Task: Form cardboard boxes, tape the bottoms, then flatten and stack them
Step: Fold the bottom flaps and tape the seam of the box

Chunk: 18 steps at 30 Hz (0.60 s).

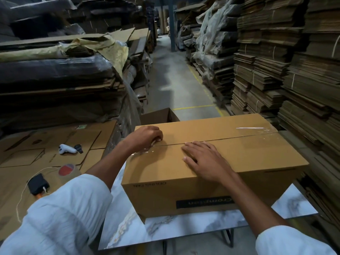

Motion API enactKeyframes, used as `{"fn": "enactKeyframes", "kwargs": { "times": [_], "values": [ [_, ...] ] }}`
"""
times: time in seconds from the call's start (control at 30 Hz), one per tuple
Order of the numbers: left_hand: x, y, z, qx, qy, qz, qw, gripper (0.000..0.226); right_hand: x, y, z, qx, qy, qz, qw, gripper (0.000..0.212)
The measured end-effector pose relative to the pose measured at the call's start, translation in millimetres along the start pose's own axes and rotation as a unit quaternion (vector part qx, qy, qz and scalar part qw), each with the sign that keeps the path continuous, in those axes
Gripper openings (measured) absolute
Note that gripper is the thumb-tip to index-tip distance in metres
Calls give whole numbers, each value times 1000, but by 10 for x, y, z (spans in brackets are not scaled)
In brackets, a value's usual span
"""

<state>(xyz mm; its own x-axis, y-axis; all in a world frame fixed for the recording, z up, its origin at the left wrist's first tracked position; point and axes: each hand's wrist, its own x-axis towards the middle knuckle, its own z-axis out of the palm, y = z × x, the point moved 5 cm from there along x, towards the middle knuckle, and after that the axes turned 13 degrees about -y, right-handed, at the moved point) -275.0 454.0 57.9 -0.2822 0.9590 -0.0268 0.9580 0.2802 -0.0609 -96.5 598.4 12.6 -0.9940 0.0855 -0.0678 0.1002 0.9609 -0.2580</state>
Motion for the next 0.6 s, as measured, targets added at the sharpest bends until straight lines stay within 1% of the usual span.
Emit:
{"fn": "enactKeyframes", "kwargs": {
  "times": [0.1,0.17,0.3,0.43,0.53,0.6],
  "values": [
    [30,15,13,44,-10,41,998,11,-7,5,11,-2,-5,3,1000,55],
    [12,9,30,45,-23,51,997,11,-27,2,12,-2,-5,1,1000,56],
    [-100,-49,38,-40,-31,25,998,15,-34,5,-4,-4,-9,0,1000,58],
    [-235,-148,46,-115,-17,-9,993,19,1,12,-17,1,-20,6,1000,58],
    [-309,-205,101,-173,16,-43,984,21,-7,-2,-13,3,-23,7,1000,58],
    [-327,-194,126,-197,39,-52,978,16,-20,-9,-14,4,-21,8,1000,58]
  ]
}}
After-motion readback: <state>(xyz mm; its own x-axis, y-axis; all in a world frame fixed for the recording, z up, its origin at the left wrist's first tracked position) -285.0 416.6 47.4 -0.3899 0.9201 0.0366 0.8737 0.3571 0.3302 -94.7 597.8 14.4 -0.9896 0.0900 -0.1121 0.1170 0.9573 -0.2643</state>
